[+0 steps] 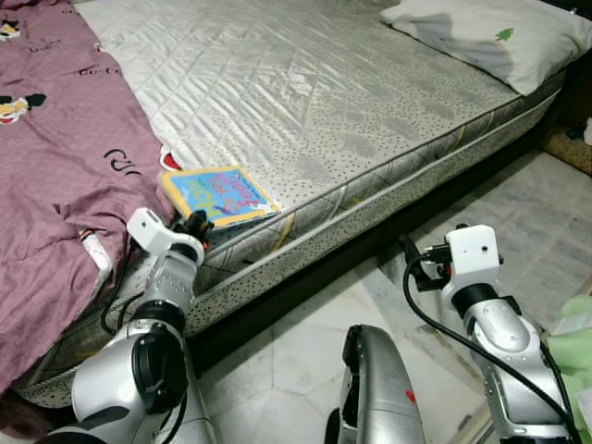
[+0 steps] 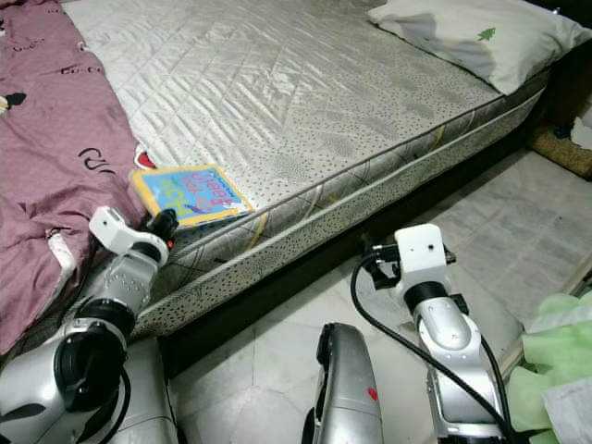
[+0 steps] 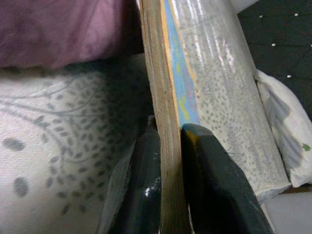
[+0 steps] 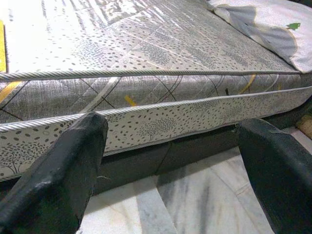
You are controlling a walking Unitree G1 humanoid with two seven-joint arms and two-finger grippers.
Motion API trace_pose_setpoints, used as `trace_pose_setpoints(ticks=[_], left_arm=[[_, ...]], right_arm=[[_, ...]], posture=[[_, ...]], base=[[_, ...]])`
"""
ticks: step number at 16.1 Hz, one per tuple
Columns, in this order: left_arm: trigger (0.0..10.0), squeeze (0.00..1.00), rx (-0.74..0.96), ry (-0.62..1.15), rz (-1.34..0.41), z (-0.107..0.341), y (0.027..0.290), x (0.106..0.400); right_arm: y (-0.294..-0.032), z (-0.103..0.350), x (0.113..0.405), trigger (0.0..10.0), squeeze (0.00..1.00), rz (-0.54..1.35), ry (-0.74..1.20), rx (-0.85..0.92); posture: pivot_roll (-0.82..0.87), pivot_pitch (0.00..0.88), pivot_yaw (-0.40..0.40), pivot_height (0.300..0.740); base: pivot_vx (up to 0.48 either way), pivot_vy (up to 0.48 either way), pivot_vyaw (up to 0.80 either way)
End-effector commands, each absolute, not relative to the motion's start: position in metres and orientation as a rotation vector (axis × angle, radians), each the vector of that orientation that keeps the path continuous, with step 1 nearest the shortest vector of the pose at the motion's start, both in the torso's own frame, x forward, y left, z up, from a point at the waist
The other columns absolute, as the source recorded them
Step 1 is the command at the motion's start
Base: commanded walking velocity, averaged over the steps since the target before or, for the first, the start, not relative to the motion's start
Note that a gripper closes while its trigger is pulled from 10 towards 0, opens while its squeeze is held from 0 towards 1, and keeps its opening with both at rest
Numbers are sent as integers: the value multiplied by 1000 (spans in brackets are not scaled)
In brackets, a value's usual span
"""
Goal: Clean up the room
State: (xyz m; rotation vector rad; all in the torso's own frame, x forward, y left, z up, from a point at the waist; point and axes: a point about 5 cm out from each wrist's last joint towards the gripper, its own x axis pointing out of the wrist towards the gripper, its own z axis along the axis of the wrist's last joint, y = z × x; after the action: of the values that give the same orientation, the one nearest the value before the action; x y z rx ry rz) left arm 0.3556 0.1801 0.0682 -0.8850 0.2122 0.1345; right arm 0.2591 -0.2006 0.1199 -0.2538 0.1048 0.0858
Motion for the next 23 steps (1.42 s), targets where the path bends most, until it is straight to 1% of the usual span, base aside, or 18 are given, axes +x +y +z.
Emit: trace_pose_setpoints(ticks=[1,4,6,9,11,13,14,16,17,18,19,22,23], left_arm=[[0,0,-843,199,129,73,183,358],[0,0,-798,139,112,81,184,361],[0,0,-722,52,65,102,184,371],[0,0,-615,-12,66,122,196,378],[0,0,-546,-58,92,133,204,381],[0,0,-393,-136,71,154,208,385],[0,0,-326,-152,44,159,205,385],[0,0,-130,-134,-42,151,194,374],[0,0,-86,-114,-67,143,190,367],[0,0,-19,-91,-94,130,185,352],[0,0,-12,-83,-96,126,184,348],[0,0,29,-8,-104,100,175,319],[784,0,51,17,-93,95,172,314]], right_arm=[[-200,119,263,10000,0,79,100,-255],[-196,119,269,10000,0,88,84,-250],[-190,119,278,10000,0,105,68,-241],[-175,121,294,10000,0,120,30,-216],[-172,118,297,10000,0,119,25,-204],[-162,116,303,10000,0,131,10,-169],[-155,119,309,10000,0,138,-7,-131],[-136,119,321,10000,0,183,-5,15],[-128,115,323,10000,0,207,20,80],[-120,110,325,10000,0,206,47,126],[-118,111,326,10000,0,212,45,142],[-108,119,329,10000,0,248,-4,202],[-107,117,329,10000,0,252,-4,216]], posture=[[-171,0,-49,499],[-153,0,-52,499],[-118,0,-54,499],[-78,0,-42,499],[-59,0,-36,499],[-20,0,-17,499],[-5,0,-7,499],[46,0,11,499],[61,0,16,499],[86,0,20,499],[86,0,20,499],[116,0,10,499],[123,0,12,499]], base=[[0,0,0],[0,0,0],[0,0,0],[0,0,0],[0,0,0],[0,0,0],[0,0,0],[0,0,0],[0,0,0],[0,0,0],[0,0,0],[0,0,0],[0,0,0]])
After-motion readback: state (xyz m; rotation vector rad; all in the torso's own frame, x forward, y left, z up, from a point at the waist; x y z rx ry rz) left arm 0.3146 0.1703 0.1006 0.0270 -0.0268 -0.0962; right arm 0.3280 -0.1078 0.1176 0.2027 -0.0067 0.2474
